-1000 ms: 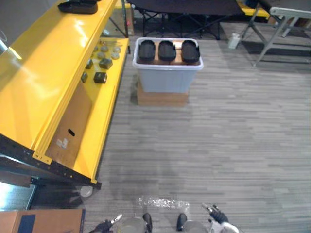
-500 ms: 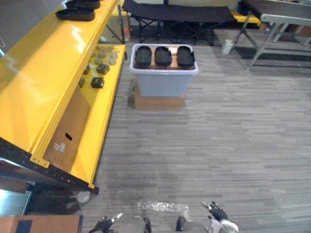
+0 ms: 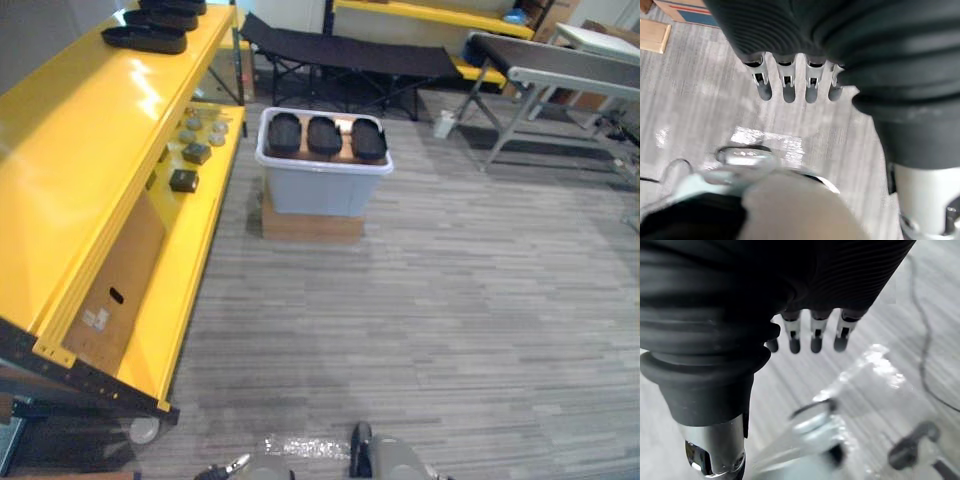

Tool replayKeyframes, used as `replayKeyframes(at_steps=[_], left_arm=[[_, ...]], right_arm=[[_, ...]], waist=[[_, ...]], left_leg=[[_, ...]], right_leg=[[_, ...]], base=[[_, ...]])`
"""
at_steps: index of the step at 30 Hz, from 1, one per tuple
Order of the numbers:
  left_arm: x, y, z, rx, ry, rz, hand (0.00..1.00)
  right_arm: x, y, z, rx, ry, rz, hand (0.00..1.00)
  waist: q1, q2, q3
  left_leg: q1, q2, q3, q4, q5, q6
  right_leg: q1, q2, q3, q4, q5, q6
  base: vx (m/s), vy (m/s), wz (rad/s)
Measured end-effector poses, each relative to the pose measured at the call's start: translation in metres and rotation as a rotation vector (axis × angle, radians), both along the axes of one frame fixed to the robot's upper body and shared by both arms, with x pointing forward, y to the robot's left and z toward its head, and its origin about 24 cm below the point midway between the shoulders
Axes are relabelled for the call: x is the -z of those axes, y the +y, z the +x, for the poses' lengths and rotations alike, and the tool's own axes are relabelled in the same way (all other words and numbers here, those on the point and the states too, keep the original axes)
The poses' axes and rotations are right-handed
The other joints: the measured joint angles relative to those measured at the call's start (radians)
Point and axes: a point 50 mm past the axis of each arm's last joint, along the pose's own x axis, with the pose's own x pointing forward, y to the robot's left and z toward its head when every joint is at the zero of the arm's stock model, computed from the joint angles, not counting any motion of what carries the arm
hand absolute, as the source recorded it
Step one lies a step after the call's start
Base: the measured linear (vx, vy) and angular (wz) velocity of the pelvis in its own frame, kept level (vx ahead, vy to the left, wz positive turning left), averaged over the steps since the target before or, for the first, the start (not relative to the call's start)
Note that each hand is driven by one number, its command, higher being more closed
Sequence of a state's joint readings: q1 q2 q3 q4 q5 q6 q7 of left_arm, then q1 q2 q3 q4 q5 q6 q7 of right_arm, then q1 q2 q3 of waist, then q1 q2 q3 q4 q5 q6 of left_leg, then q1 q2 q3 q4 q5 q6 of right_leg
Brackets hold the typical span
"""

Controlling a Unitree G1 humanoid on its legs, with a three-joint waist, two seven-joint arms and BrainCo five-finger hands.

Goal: Walk over and take plastic housings, then place them on the shelf

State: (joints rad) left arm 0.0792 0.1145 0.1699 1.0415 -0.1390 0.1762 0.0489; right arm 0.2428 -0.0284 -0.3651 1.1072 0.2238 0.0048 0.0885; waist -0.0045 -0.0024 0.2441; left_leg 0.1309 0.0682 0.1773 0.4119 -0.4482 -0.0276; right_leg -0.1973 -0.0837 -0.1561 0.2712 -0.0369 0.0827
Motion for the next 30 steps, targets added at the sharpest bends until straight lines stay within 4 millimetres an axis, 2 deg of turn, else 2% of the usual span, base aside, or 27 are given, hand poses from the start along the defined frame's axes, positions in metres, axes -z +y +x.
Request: replayKeyframes(at_steps=[1,2,4,5,6,7,8,10,12,13,14,15,16,17,18,19,20,21,22,24,25,26,27,28,30], left_arm=[[0.000,-0.002,-0.001,-0.007,-0.002,-0.006,0.00],[0.001,-0.006,0.002,-0.015,-0.013,-0.017,0.00],[0.001,-0.015,0.005,-0.030,-0.037,-0.026,0.00],[0.000,-0.017,0.009,-0.057,-0.064,-0.030,0.00],[0.000,-0.021,0.010,-0.067,-0.069,-0.041,0.00],[0.000,-0.025,0.011,-0.072,-0.071,-0.051,0.00],[0.000,-0.027,0.012,-0.074,-0.078,-0.053,0.00],[-0.001,-0.022,0.013,-0.092,-0.089,-0.044,0.00],[-0.002,-0.012,0.008,-0.092,-0.076,-0.014,0.00],[-0.001,-0.011,0.003,-0.101,-0.065,-0.013,0.00],[0.002,-0.012,-0.012,-0.110,-0.033,-0.011,0.00],[0.004,-0.011,-0.031,-0.101,0.014,0.002,0.00],[0.005,-0.012,-0.043,-0.106,0.042,0.006,0.00],[0.006,-0.011,-0.061,-0.099,0.086,0.015,0.00],[0.007,-0.010,-0.074,-0.102,0.113,0.020,0.00],[0.006,-0.008,-0.077,-0.088,0.109,0.026,0.00],[0.005,-0.004,-0.069,-0.054,0.088,0.037,0.00],[0.005,-0.003,-0.064,-0.047,0.071,0.038,0.00],[0.003,0.000,-0.047,-0.034,0.019,0.047,0.00],[-0.002,0.012,-0.028,-0.007,-0.046,0.087,0.00],[-0.005,0.017,-0.019,0.003,-0.077,0.105,0.00],[-0.010,0.021,-0.003,0.018,-0.150,0.131,0.00],[-0.017,0.021,0.015,0.036,-0.235,0.142,0.00],[-0.020,0.018,0.026,0.048,-0.280,0.143,0.00],[-0.033,-0.001,0.067,0.084,-0.433,0.118,0.00]], right_arm=[[0.000,0.000,-0.007,-0.009,0.025,0.005,0.00],[0.000,-0.001,-0.009,-0.017,0.033,0.002,0.00],[-0.001,-0.008,-0.010,-0.041,0.044,-0.025,0.00],[-0.002,-0.014,-0.007,-0.060,0.038,-0.045,0.00],[-0.003,-0.017,-0.005,-0.077,0.034,-0.061,0.00],[-0.004,-0.026,-0.002,-0.107,0.037,-0.110,0.00],[-0.006,-0.035,0.000,-0.130,0.032,-0.148,0.00],[-0.011,-0.045,0.025,-0.164,-0.051,-0.206,0.00],[-0.024,-0.050,0.088,-0.231,-0.230,-0.264,0.00],[-0.028,-0.050,0.104,-0.235,-0.275,-0.273,0.00],[-0.042,-0.050,0.136,-0.251,-0.378,-0.308,0.00],[-0.057,-0.051,0.164,-0.251,-0.479,-0.342,0.00],[-0.064,-0.049,0.175,-0.257,-0.524,-0.356,0.00],[-0.071,-0.046,0.187,-0.263,-0.571,-0.358,0.00],[-0.075,-0.044,0.193,-0.271,-0.600,-0.356,0.00],[-0.079,-0.040,0.202,-0.278,-0.625,-0.347,0.00],[-0.079,-0.040,0.202,-0.279,-0.622,-0.344,0.00],[-0.079,-0.039,0.203,-0.281,-0.618,-0.340,0.00],[-0.074,-0.038,0.198,-0.282,-0.592,-0.328,0.00],[-0.059,-0.033,0.182,-0.274,-0.519,-0.298,0.00],[-0.053,-0.031,0.174,-0.273,-0.486,-0.286,0.00],[-0.041,-0.026,0.156,-0.278,-0.413,-0.262,0.00],[-0.031,-0.021,0.135,-0.268,-0.353,-0.239,0.00],[-0.028,-0.019,0.127,-0.263,-0.330,-0.229,0.00],[-0.022,-0.018,0.112,-0.241,-0.269,-0.224,0.00]], waist=[[-0.007,0.008,-0.011],[-0.012,0.027,-0.026],[-0.021,0.054,-0.054],[-0.023,0.068,-0.056],[-0.025,0.076,-0.060],[-0.028,0.093,-0.062],[-0.028,0.104,-0.058],[-0.015,0.099,-0.050],[0.024,0.078,-0.025],[0.037,0.071,-0.013],[0.070,0.059,0.009],[0.103,0.047,0.018],[0.111,0.044,0.019],[0.118,0.041,0.019],[0.127,0.031,0.018],[0.131,0.017,0.016],[0.132,-0.006,0.016],[0.131,-0.016,0.013],[0.129,-0.041,0.014],[0.122,-0.056,0.023],[0.117,-0.059,0.028],[0.105,-0.058,0.030],[0.097,-0.047,0.035],[0.093,-0.047,0.035],[0.062,-0.017,0.031]], left_leg=[[0.027,0.008,-0.005,-0.023,-0.014,-0.021],[0.042,0.025,-0.010,-0.047,-0.026,-0.032],[0.048,0.046,-0.027,-0.042,-0.025,-0.042],[-0.016,0.067,-0.029,0.105,-0.002,-0.049],[-0.055,0.084,-0.028,0.200,0.021,-0.052],[-0.143,0.126,-0.031,0.404,0.054,-0.062],[-0.189,0.140,-0.031,0.509,0.054,-0.061],[-0.278,0.119,-0.032,0.573,0.053,-0.058],[-0.376,0.055,-0.041,0.431,0.054,-0.054],[-0.389,0.035,-0.040,0.369,0.059,-0.048],[-0.414,0.008,-0.040,0.245,0.087,-0.035],[-0.429,0.001,-0.042,0.107,0.153,-0.026],[-0.433,0.004,-0.048,0.039,0.192,-0.029],[-0.433,0.011,-0.046,0.009,0.278,-0.028],[-0.414,0.007,-0.025,0.017,0.344,-0.006],[-0.419,-0.010,-0.015,0.062,0.339,0.010],[-0.439,-0.031,-0.013,0.117,0.287,0.041],[-0.448,-0.038,-0.012,0.144,0.260,0.047],[-0.448,-0.056,-0.002,0.182,0.205,0.074],[-0.397,-0.068,-0.001,0.191,0.151,0.088],[-0.370,-0.071,-0.007,0.190,0.138,0.096],[-0.310,-0.073,-0.023,0.179,0.121,0.098],[-0.250,-0.073,-0.031,0.147,0.115,0.097],[-0.226,-0.071,-0.036,0.127,0.115,0.096],[-0.186,-0.036,-0.075,0.066,0.117,0.087]], right_leg=[[-0.019,0.003,0.000,0.069,0.023,-0.014],[-0.059,0.008,-0.010,0.167,-0.021,-0.040],[-0.082,0.009,-0.045,0.260,-0.129,-0.062],[-0.077,-0.002,-0.067,0.300,-0.179,-0.071],[-0.064,-0.004,-0.077,0.305,-0.191,-0.078],[-0.012,0.006,-0.103,0.281,-0.206,-0.094],[0.042,0.010,-0.123,0.245,-0.210,-0.100],[0.135,0.013,-0.135,0.163,-0.209,-0.099],[0.216,0.008,-0.123,0.099,-0.209,-0.099],[0.237,0.004,-0.112,0.089,-0.209,-0.099],[0.273,-0.006,-0.084,0.068,-0.215,-0.095],[0.291,-0.019,-0.054,0.065,-0.242,-0.076],[0.302,-0.023,-0.042,0.072,-0.259,-0.062],[0.318,-0.029,-0.030,0.091,-0.294,-0.041],[0.334,-0.043,-0.017,0.110,-0.324,-0.029],[0.358,-0.063,-0.008,0.108,-0.355,-0.028],[0.371,-0.078,-0.007,0.103,-0.369,-0.038],[0.371,-0.081,-0.002,0.111,-0.369,-0.040],[0.328,-0.108,0.031,0.239,-0.357,-0.018],[0.222,-0.149,0.047,0.528,-0.288,0.076],[0.194,-0.159,0.047,0.607,-0.290,0.075],[0.163,-0.159,0.032,0.685,-0.311,0.053],[0.137,-0.157,0.008,0.661,-0.330,0.030],[0.118,-0.151,-0.002,0.624,-0.334,0.023],[0.020,-0.101,-0.020,0.374,-0.320,0.025]], base=[[0.38,-0.231,0.12],[0.48,-0.274,0.17],[0.48,-0.254,0.37],[0.37,-0.191,0.47],[0.54,-0.266,0.52],[0.36,-0.157,0.48],[0.52,-0.208,0.50],[0.37,-0.104,0.22],[0.32,-0.033,-0.19],[0.26,0.061,-0.52],[0.31,0.105,-0.73],[0.26,0.110,-0.72],[0.22,0.100,-0.54],[0.30,0.153,-0.27],[0.43,0.230,-0.12],[0.54,0.293,0.08],[0.44,0.235,0.16],[0.53,0.266,0.13],[0.45,0.220,-0.01],[0.45,0.198,0.01],[0.47,0.098,0.19],[0.48,0.023,0.33],[0.47,-0.007,0.33],[0.44,-0.056,0.35],[0.45,-0.122,0.34]])
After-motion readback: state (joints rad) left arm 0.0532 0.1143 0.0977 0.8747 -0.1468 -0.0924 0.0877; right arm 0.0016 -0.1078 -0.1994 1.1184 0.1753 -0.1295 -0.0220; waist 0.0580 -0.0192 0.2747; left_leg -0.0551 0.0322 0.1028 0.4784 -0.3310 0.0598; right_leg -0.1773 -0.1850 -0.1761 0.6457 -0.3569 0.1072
